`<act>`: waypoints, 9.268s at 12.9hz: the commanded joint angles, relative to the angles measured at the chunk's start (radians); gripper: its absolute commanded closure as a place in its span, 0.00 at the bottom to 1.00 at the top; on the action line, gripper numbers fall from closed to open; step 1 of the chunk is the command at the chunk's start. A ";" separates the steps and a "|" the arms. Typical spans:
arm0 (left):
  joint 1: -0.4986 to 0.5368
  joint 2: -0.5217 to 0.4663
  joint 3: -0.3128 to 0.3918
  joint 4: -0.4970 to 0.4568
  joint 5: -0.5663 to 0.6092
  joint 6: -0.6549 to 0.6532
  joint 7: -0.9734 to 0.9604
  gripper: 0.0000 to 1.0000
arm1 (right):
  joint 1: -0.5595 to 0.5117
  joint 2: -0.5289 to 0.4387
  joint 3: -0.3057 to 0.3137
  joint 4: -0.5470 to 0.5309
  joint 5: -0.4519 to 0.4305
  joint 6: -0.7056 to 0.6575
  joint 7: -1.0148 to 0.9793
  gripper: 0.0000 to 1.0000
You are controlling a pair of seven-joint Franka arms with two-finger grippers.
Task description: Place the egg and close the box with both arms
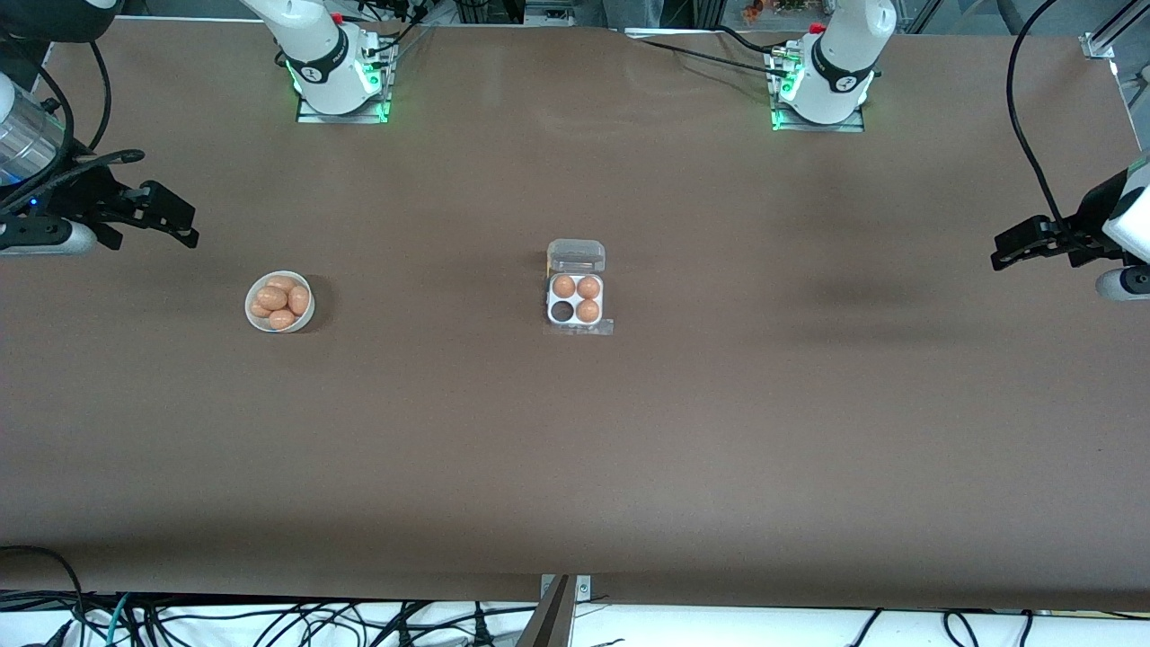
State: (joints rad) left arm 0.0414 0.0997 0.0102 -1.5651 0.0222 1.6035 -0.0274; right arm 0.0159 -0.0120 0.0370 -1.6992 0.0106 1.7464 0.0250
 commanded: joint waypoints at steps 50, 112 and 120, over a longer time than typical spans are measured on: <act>0.040 -0.005 -0.010 0.076 -0.010 -0.080 0.077 0.00 | -0.033 0.386 -0.069 -0.369 0.045 0.478 -0.145 0.53; 0.051 0.003 -0.009 0.077 -0.007 -0.077 0.080 0.00 | 0.697 0.862 -0.043 0.397 0.261 0.335 0.650 0.91; 0.028 0.023 -0.012 0.074 -0.015 -0.079 0.064 0.00 | 0.694 0.865 -0.043 0.412 0.259 0.354 0.642 0.13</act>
State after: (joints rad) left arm 0.0802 0.1078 -0.0021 -1.5068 0.0222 1.5410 0.0269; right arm 0.7102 0.8333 -0.0101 -1.3286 0.2584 2.1004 0.6709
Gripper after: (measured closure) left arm 0.000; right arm 0.159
